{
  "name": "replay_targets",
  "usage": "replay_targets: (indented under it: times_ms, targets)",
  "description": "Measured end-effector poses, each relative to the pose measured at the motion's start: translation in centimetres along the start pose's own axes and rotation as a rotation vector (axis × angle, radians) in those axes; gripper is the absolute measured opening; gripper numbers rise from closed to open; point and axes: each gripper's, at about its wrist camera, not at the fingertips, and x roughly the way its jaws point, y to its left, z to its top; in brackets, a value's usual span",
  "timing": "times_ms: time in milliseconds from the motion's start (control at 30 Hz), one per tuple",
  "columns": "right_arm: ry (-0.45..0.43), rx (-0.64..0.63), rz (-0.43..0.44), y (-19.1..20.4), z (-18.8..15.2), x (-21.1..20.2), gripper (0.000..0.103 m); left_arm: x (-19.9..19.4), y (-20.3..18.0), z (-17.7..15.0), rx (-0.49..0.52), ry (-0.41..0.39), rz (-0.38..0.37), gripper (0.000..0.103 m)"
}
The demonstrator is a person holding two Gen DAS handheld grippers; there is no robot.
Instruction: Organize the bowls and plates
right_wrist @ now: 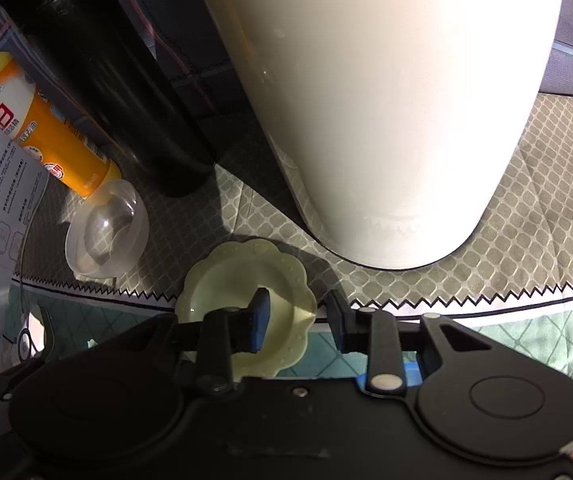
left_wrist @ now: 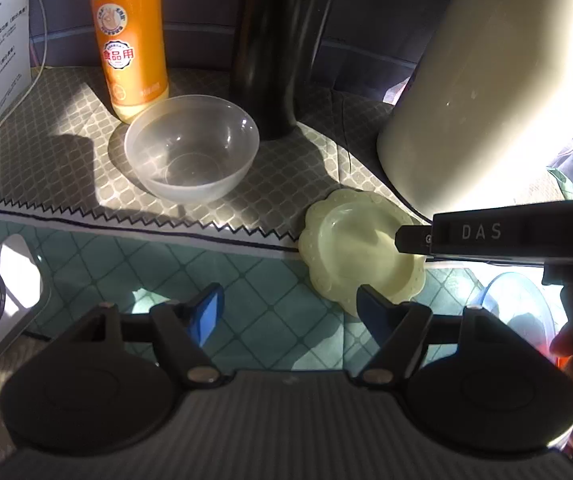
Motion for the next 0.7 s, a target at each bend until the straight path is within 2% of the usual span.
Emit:
replay_targets:
  times_ms: [267,333,367,400,500,700]
  targets:
    - [-0.011,-0.037,-0.021,0.8,0.1,0.8,0.028,1.3,-0.9,0.7,0.009,-0.007,0.004,0.072]
    - [-0.017,-0.035,-0.027,0.9,0.0,0.9,0.028,1.3,-1.4,0.8,0.033,-0.016,0.003,0.06]
    - [-0.019,-0.042,-0.033,1.2,-0.1,0.9,0.028,1.4,-1.6,0.8,0.053,-0.013,-0.001,0.034]
    - [-0.02,-0.045,-0.028,1.4,-0.2,0.9,0.026,1.5,-2.0,0.9,0.073,0.001,-0.003,0.02]
    - [-0.018,-0.03,-0.009,2.0,-0.6,0.3,0.024,1.2,-1.7,0.7,0.086,0.003,0.03,0.019]
    - [-0.037,-0.045,0.024,3.9,-1.9,-1.4,0.023,-1.3,0.0,-0.1,0.043,-0.005,0.025,0.017]
